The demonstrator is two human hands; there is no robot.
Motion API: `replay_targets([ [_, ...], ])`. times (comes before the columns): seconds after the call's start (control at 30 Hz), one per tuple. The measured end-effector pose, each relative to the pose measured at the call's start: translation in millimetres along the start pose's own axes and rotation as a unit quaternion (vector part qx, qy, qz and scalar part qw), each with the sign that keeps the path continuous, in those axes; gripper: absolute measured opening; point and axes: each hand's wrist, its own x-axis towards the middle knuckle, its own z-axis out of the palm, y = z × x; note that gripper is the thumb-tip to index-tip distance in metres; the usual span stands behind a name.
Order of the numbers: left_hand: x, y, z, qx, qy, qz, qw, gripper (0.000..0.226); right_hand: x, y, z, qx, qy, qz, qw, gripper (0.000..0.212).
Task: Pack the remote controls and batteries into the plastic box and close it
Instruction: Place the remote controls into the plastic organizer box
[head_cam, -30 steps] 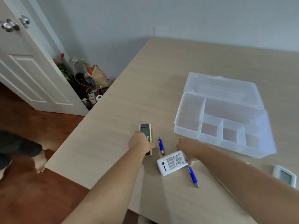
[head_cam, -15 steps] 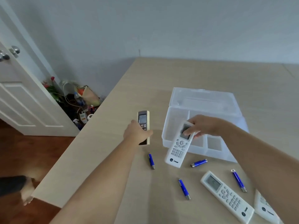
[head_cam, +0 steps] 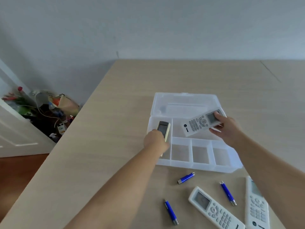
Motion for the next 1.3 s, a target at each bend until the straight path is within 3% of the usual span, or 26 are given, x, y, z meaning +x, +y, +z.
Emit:
replay_targets([
  [0.1,9.4,1.6,16.4,0.068,-0.039,0.011,0.997,0.022,17.0,14.3,-8.3,0.051,0.027,0.020,0.998,0.009],
  [0.47,15.5,2.2,34.2,0.116,-0.053,-0.001,0.992,0.032,39.2,31.3,-9.1,0.035,0.042,0.040,0.998,0.012],
  [0.57,9.2,-0.3,29.9,0.177,-0.045,0.047,0.982,0.033,36.6,31.9,-6.5,0.033,0.038,0.033,0.998,0.012],
  [0.67,8.2,-3.3,31.1,0.192,-0.060,0.023,0.979,0.039,33.2,31.6,-5.4,0.037,0.039,0.028,0.998,0.011],
  [0.77,8.7,-1.5,29.1,0.175,-0.053,-0.017,0.983,0.040,31.3,30.0,-4.1,0.024,0.049,0.034,0.998,0.012],
  [0.93,9.1,1.9,17.5,0.177,-0.049,0.021,0.983,0.042,32.8,28.1,-1.1,-0.011,0.063,0.049,0.997,0.012],
  [1.0,15.1,6.5,7.0,0.121,-0.033,0.041,0.991,0.040,35.8,28.1,0.4,-0.035,0.071,0.054,0.995,0.013],
  [1.07,19.9,16.3,-1.0,0.042,-0.067,0.045,0.996,0.029,39.6,28.4,3.4,-0.067,0.082,0.062,0.992,0.009],
  [1.2,24.6,33.1,1.9,-0.121,-0.176,-0.024,0.977,0.021,48.5,29.0,11.4,-0.137,0.101,0.100,0.980,0.013],
  [1.3,32.2,34.0,13.5,-0.153,-0.171,-0.050,0.972,0.012,53.0,29.1,22.1,-0.215,0.106,0.113,0.964,0.010],
])
